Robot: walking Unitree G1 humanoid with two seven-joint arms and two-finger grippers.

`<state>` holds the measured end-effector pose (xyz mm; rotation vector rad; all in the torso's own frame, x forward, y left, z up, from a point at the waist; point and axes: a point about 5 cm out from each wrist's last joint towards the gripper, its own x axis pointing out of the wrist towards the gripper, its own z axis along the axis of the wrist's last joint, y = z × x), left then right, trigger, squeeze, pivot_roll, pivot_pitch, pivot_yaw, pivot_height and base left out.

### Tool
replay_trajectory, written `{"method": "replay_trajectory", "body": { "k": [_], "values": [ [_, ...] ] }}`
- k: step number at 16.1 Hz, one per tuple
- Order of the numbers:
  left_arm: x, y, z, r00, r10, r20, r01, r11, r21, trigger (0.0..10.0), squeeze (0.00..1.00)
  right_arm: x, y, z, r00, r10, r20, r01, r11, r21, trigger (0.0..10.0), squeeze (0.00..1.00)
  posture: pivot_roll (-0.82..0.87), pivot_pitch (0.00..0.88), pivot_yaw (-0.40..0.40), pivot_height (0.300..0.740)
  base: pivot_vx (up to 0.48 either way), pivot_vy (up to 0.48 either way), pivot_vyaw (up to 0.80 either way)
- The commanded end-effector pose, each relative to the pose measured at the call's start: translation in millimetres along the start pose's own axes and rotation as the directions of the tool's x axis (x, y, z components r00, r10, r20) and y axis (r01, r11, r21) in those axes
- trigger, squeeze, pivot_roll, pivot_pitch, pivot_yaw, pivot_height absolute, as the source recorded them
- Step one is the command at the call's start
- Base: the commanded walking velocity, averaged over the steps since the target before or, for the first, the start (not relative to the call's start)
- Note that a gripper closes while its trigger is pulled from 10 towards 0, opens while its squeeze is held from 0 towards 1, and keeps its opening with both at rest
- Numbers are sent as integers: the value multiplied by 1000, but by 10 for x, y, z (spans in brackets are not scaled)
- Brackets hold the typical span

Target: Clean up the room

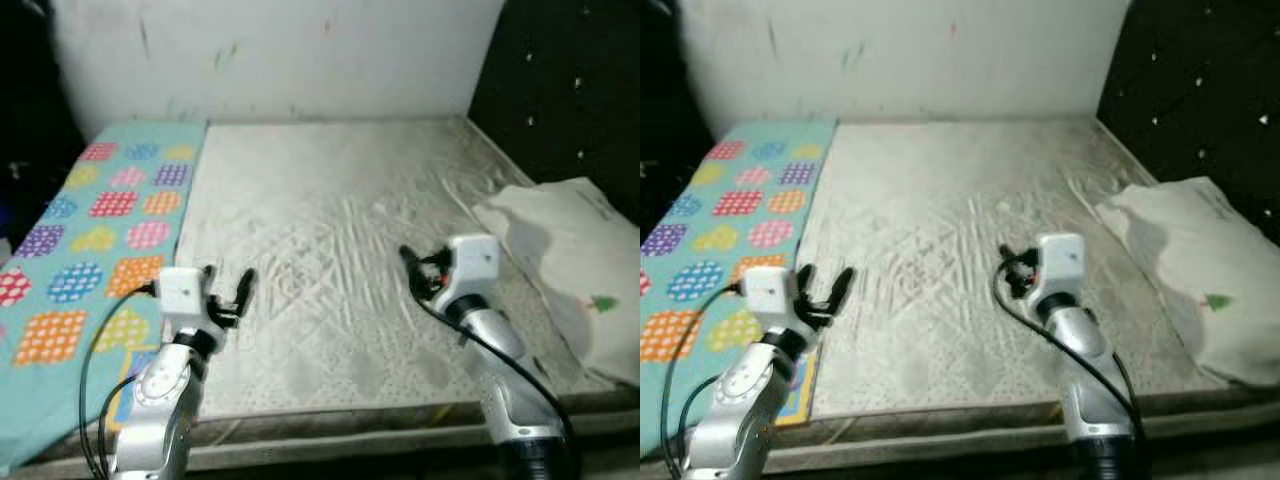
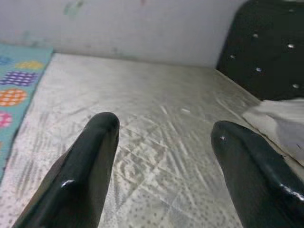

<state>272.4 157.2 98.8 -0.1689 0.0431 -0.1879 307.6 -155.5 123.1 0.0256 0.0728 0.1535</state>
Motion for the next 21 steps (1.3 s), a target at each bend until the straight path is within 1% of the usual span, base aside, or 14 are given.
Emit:
{"method": "replay_trajectory", "body": {
  "k": [1,8,12,14,15,16,17,18,19,20,21],
  "values": [
    [-6,89,45,1000,27,9,-27,999,22,10000,0,34,83,53,1000,20,15,-20,1000,-2,10000,0,-102,0,-9,740,0,480,0],
    [-1,86,47,1000,26,11,-27,999,21,10000,0,23,123,17,999,46,-7,-46,999,-4,10000,0,-102,0,-9,740,0,480,0],
    [0,93,44,1000,29,8,-29,999,19,10000,0,14,146,-5,998,66,-17,-65,998,17,10000,0,-103,0,-7,740,0,480,0],
    [-2,97,54,999,34,17,-34,999,27,10000,0,3,171,-17,996,89,-24,-88,995,45,10000,0,-103,0,-7,740,0,448,0],
    [-20,129,61,998,58,23,-59,997,40,10000,0,-28,191,-28,994,105,-23,-104,994,38,10000,0,-102,0,-8,740,0,0,0],
    [-72,250,70,991,129,29,-131,990,57,10000,0,-80,150,-44,997,78,-15,-78,997,-8,10000,0,-103,0,-8,740,0,0,0],
    [-133,368,82,980,196,30,-198,978,71,10000,0,-121,83,-54,1000,21,1,-21,996,-82,10000,0,-105,0,-9,740,0,0,0],
    [-245,472,70,970,241,19,-242,968,60,10000,0,-171,2,-77,999,-32,18,34,990,-135,10000,0,-103,0,-10,740,0,0,0],
    [-295,491,56,969,246,17,-246,967,66,10000,0,-186,-24,-77,999,-43,24,46,988,-146,10000,0,-101,0,-11,740,0,0,0],
    [-400,540,34,958,282,48,-285,952,115,10000,0,-195,-31,-90,999,-33,16,35,992,-125,10000,0,-98,0,-12,740,0,0,0],
    [-437,567,23,949,309,56,-313,943,112,10000,0,-198,-25,-97,1000,-25,11,26,994,-110,10000,0,-98,0,-12,740,0,0,0]
  ]
}}
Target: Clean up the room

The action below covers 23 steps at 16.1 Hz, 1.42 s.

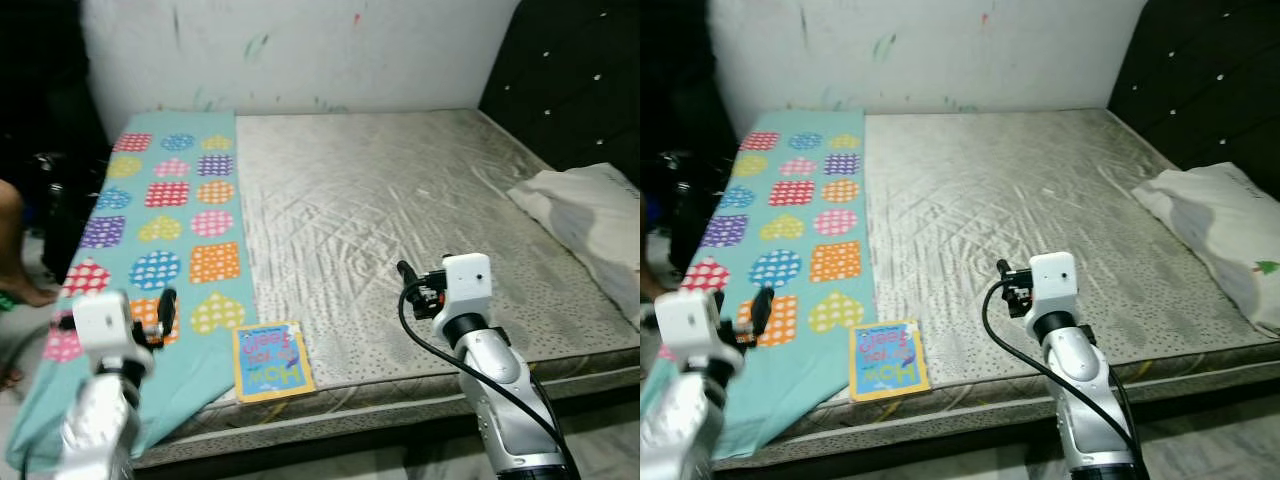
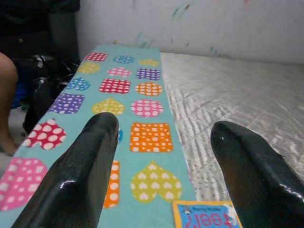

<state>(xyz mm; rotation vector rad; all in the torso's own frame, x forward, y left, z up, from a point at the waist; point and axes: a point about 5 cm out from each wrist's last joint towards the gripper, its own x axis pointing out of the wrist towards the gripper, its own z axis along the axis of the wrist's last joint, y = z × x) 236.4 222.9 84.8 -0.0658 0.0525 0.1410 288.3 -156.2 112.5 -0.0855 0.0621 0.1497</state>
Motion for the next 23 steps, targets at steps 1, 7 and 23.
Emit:
{"method": "replay_trajectory", "body": {
  "k": [1,7,23],
  "values": [
    [17,16,78,999,28,47,-27,1000,-3,10000,0,-17,-21,14,1000,6,3,-6,1000,28,10000,0,-95,0,-19,740,0,0,0],
    [53,-115,124,997,-45,58,48,998,-50,10000,0,-21,78,51,998,64,9,-64,996,57,10000,0,-106,2,-34,740,0,0,0],
    [23,-149,93,1000,-18,-17,15,990,-141,10000,0,-82,16,-29,997,60,-56,-57,996,61,10000,0,-117,66,-40,740,0,0,-350]
  ]
}}
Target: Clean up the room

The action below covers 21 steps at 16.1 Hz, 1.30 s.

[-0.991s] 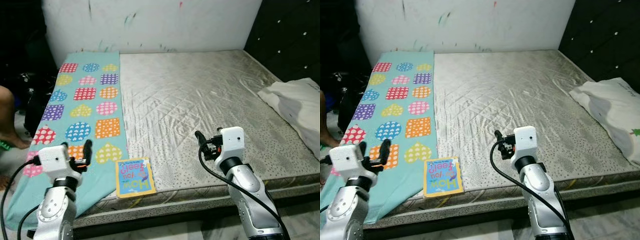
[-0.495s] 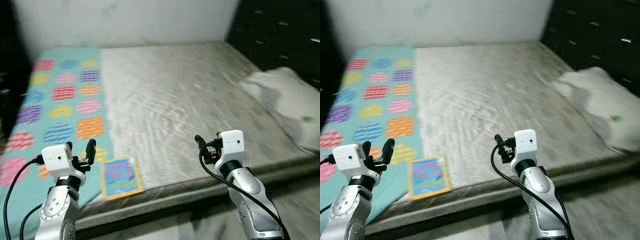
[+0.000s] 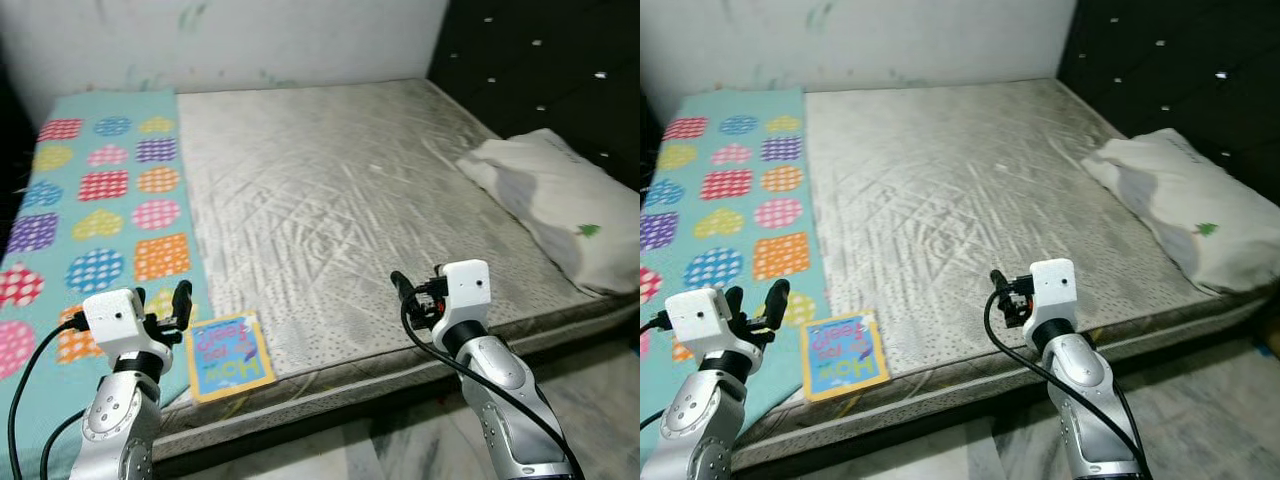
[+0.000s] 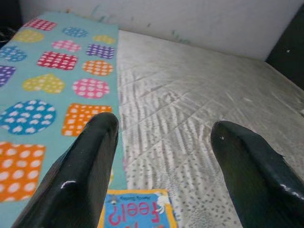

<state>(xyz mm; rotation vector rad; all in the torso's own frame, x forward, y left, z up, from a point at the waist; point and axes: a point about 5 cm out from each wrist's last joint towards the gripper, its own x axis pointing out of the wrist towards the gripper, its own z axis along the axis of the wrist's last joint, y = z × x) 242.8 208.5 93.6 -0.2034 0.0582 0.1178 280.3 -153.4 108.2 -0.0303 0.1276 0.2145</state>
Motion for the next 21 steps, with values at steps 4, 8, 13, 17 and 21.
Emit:
{"method": "replay_trajectory", "body": {
  "k": [4,8,13,17,21],
  "values": [
    [-15,-21,13,1000,-7,-10,7,1000,-17,10000,0,-19,-36,1,1000,-19,-12,19,1000,12,10000,0,-119,71,-39,740,0,360,0],
    [-4,-29,19,1000,-16,-6,16,1000,-17,10000,0,-19,-56,-3,1000,-24,-15,25,1000,10,10000,0,-120,70,-37,740,0,360,0],
    [12,-34,20,1000,-13,-8,13,1000,-9,10000,0,-8,-57,7,1000,-22,-11,22,1000,10,10000,0,-122,67,-34,740,0,0,0],
    [19,-33,16,1000,-11,-11,11,1000,-12,10000,0,-8,-55,6,1000,-20,-10,20,1000,15,10000,0,-122,66,-33,740,0,0,0],
    [22,-35,12,1000,-6,-14,6,1000,-15,10000,0,-3,-43,4,1000,-12,-11,12,1000,17,10000,0,-121,65,-35,740,0,0,0]
  ]
}}
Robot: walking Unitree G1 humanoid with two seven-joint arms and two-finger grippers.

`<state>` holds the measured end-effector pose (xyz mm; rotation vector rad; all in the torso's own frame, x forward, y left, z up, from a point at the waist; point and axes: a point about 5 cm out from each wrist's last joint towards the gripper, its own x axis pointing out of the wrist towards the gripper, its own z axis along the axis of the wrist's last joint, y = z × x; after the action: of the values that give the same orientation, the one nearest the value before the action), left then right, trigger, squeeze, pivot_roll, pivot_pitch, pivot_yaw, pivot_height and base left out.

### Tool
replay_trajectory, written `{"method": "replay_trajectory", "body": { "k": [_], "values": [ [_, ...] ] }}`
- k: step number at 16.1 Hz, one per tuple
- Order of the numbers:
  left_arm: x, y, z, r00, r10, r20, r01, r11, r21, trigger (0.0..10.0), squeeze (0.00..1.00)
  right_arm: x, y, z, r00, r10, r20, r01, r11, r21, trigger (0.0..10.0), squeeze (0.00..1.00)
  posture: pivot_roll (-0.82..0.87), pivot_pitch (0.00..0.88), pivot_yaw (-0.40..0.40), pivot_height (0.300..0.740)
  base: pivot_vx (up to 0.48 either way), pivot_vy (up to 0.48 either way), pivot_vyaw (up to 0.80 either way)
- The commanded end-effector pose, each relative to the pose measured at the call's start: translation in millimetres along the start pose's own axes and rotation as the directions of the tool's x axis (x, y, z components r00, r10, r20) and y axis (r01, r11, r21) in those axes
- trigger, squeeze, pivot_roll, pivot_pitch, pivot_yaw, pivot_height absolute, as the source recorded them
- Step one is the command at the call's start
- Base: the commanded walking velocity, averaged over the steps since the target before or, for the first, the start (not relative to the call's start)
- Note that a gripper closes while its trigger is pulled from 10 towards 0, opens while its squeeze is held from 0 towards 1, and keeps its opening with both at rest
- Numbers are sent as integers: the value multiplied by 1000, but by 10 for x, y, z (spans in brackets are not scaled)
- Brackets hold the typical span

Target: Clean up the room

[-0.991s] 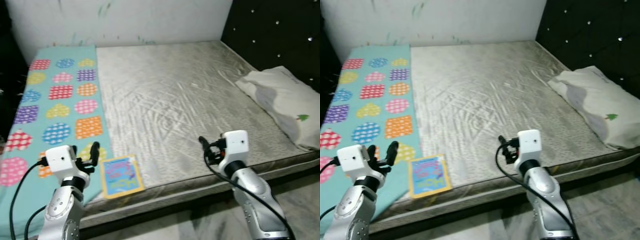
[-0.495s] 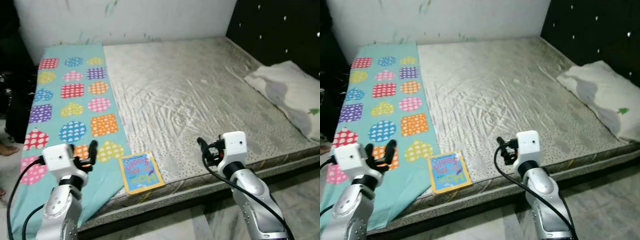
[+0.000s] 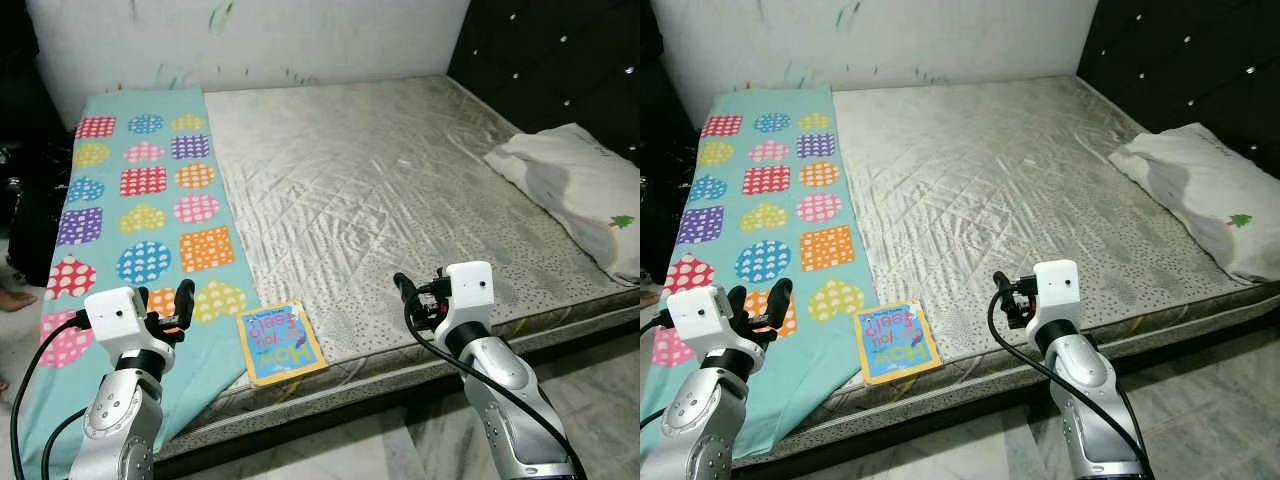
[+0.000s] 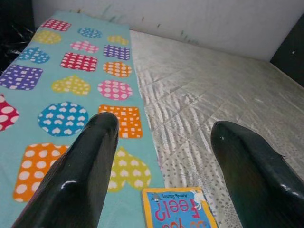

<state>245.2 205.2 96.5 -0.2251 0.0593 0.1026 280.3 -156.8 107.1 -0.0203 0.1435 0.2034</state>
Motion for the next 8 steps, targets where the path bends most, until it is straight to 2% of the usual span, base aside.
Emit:
{"method": "replay_trajectory", "body": {
  "k": [1,7,8],
  "values": [
    [2,6,-13,1000,11,-11,-11,1000,4,10000,0,4,12,17,1000,13,5,-13,1000,9,10000,0,-117,66,-36,740,0,0,0],
    [0,1,-28,1000,12,-17,-12,1000,1,10000,0,1,54,17,999,39,9,-39,999,27,10000,0,-117,67,-38,740,0,0,0],
    [0,0,-30,1000,12,-18,-12,1000,-2,10000,0,3,75,24,998,58,11,-58,998,3,10000,0,-117,67,-38,740,0,0,0]
  ]
}}
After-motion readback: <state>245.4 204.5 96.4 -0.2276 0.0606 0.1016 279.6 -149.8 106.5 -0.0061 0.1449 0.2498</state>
